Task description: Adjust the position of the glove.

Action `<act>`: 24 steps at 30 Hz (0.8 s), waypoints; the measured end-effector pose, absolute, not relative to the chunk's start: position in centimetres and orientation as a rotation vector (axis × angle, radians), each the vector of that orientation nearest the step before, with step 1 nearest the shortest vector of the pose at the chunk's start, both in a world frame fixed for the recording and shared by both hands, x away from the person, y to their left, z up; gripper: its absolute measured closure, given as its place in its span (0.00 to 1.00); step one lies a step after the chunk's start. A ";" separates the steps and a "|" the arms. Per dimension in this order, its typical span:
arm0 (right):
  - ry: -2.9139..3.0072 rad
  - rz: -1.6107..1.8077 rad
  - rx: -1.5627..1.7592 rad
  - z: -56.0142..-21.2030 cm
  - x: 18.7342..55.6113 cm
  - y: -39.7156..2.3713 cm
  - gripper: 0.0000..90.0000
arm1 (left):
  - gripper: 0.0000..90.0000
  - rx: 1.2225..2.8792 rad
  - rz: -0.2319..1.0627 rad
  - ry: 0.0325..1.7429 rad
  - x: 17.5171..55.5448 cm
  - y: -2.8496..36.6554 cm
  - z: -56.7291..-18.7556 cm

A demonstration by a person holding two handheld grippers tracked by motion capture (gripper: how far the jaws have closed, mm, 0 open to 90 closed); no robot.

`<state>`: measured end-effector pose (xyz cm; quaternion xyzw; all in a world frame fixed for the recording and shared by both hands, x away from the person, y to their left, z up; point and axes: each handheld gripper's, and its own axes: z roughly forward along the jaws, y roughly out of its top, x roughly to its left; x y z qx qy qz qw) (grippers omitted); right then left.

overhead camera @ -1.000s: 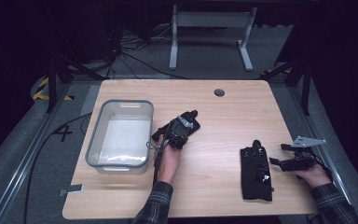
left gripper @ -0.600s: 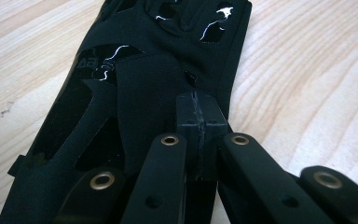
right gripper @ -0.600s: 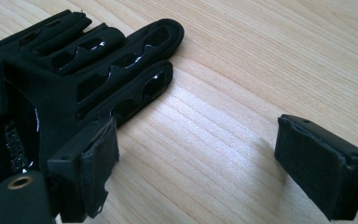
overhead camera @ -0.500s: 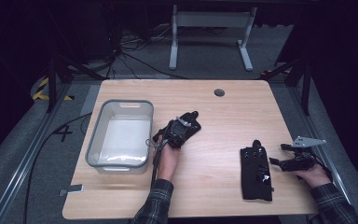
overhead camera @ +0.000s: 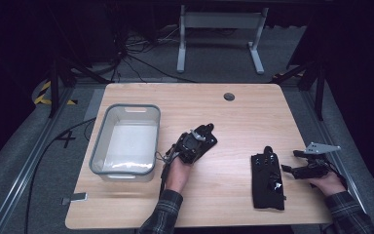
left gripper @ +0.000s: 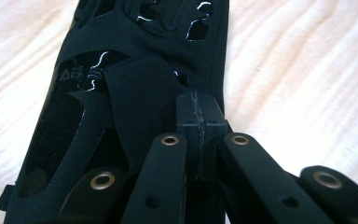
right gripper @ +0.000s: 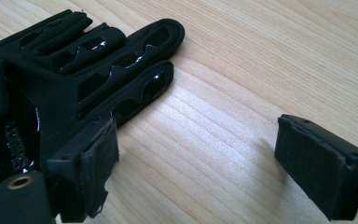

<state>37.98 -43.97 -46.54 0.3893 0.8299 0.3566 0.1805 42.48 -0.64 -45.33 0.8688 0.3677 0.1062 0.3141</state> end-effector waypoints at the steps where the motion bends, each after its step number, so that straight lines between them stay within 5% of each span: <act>1: 2.345 1.007 1.100 -46.5 38.0 -44.0 0.16 | 1.00 2.289 0.270 0.964 42.3 -0.7 -45.3; 24: 2.344 1.008 1.101 -46.5 38.0 -44.0 0.16 | 1.00 2.296 0.060 0.751 38.1 -4.8 -45.7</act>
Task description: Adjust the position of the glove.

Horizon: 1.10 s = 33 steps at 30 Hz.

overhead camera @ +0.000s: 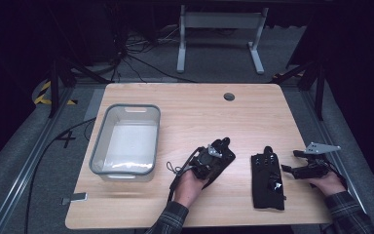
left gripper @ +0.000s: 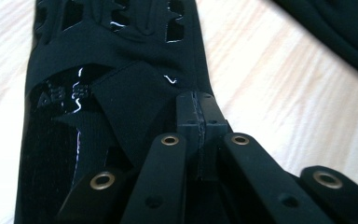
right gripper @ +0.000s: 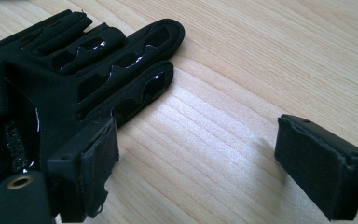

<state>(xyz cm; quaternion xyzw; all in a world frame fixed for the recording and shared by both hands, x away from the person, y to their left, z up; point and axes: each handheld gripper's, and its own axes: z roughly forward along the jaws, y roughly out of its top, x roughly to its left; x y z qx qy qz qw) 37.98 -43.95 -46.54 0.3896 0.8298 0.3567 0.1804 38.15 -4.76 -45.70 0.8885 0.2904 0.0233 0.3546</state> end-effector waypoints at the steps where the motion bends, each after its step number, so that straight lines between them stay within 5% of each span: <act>1: 2.344 1.008 1.101 -46.5 38.0 -44.0 0.16 | 1.00 2.302 0.053 0.741 38.0 -5.0 -45.7; 11: 2.344 1.008 1.100 -46.5 38.0 -43.9 0.16 | 0.99 2.278 0.022 0.686 37.7 -5.6 -45.2; 19: 2.344 1.008 1.100 -46.5 38.0 -43.9 0.16 | 0.99 2.228 0.111 0.719 37.1 -1.9 -43.3; 33: 2.344 1.008 1.101 -46.5 38.0 -43.9 0.16 | 0.99 2.293 0.079 0.818 35.6 0.2 -45.6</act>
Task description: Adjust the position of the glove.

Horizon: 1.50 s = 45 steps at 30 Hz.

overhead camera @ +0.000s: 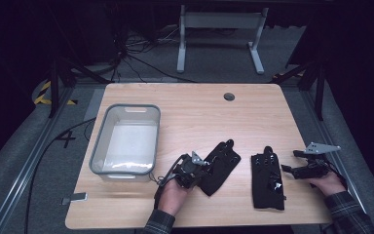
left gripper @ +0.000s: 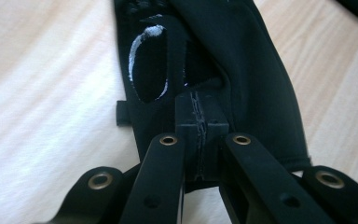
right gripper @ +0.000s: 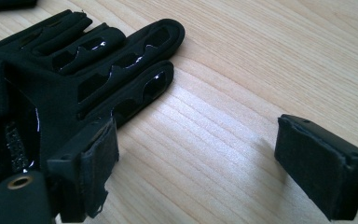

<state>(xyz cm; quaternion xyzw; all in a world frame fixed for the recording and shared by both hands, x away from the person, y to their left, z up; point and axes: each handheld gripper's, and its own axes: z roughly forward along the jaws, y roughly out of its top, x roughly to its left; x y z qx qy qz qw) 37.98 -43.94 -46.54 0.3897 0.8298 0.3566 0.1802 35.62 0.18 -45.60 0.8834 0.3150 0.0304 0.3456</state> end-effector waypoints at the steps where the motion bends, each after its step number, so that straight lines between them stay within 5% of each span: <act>1: 2.344 1.008 1.101 -46.5 38.0 -43.9 0.16 | 0.99 2.302 0.066 0.802 35.5 -0.3 -45.6; 27: 2.351 1.009 1.087 -46.5 38.0 -43.9 0.19 | 0.96 2.310 -0.102 0.605 33.5 -4.9 -45.7; 32: 2.350 1.027 1.067 -45.7 37.5 -43.7 0.36 | 0.94 2.291 -0.078 0.628 33.8 -4.2 -45.4; 36: 2.387 1.118 1.020 -44.2 36.4 -42.7 0.69 | 0.86 2.265 -0.030 0.660 34.2 -3.2 -44.9; 40: 2.500 1.162 0.939 -44.0 35.6 -41.0 0.91 | 0.70 2.246 0.019 0.707 34.7 -2.4 -44.8; 45: 2.614 1.133 0.864 -44.5 35.2 -39.1 1.00 | 0.54 2.229 0.061 0.762 35.4 -2.1 -45.0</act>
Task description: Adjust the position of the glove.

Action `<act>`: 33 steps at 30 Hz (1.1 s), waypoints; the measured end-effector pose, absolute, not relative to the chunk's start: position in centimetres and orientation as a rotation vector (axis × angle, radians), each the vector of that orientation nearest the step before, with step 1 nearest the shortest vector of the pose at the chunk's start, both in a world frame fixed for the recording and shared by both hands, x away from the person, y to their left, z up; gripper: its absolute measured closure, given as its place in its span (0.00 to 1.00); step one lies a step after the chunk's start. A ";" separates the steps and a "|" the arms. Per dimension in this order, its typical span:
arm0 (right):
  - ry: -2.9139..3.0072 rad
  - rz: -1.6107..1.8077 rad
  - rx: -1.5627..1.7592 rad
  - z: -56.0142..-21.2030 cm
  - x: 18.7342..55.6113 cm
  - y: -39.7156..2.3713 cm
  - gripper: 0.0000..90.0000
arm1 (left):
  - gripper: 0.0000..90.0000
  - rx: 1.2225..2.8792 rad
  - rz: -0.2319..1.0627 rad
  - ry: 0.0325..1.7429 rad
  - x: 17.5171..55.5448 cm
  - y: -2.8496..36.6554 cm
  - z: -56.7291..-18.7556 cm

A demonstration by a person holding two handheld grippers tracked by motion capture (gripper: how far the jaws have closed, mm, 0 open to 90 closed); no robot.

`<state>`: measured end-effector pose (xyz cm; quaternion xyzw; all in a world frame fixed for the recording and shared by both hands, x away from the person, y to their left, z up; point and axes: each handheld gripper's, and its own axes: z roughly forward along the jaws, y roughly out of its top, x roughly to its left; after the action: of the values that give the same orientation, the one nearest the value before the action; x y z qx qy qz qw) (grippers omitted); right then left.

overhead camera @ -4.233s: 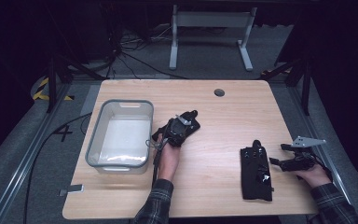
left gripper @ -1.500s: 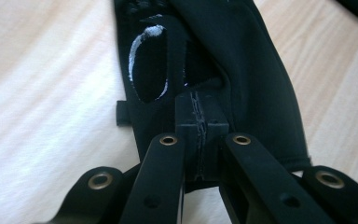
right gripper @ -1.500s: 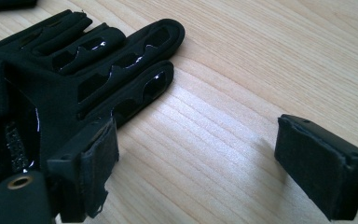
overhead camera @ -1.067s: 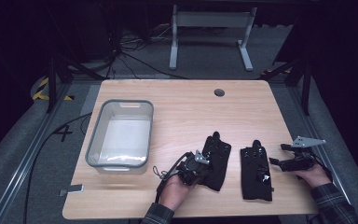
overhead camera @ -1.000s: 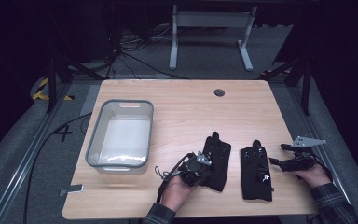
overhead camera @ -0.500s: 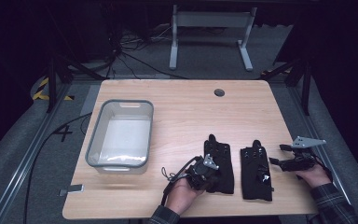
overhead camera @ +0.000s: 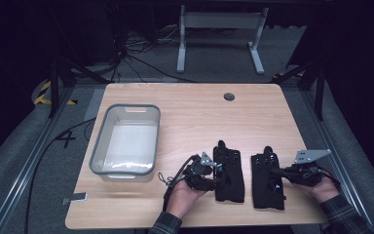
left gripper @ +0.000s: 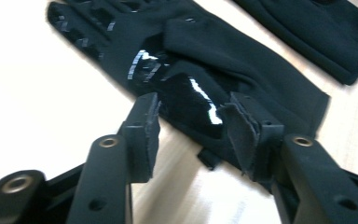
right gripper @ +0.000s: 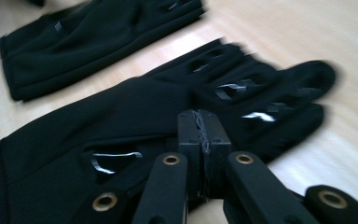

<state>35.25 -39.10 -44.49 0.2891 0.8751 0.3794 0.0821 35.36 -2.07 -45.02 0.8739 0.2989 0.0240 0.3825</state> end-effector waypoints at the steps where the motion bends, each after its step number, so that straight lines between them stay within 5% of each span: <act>1: 2.635 1.116 0.850 -44.7 35.3 -38.8 1.00 | 0.54 2.230 0.070 0.772 35.6 -2.0 -45.1; 19: 2.681 1.069 0.797 -45.2 36.2 -36.3 1.00 | 0.51 2.232 0.134 0.829 37.8 -3.5 -45.9; 33: 2.685 1.059 0.768 -45.2 36.4 -35.5 1.00 | 0.84 2.237 0.087 0.846 37.6 -3.9 -46.0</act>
<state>36.37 -35.47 -45.23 0.2564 0.8963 0.3534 0.0772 37.60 -3.88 -45.98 0.8701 0.3290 0.0338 0.3655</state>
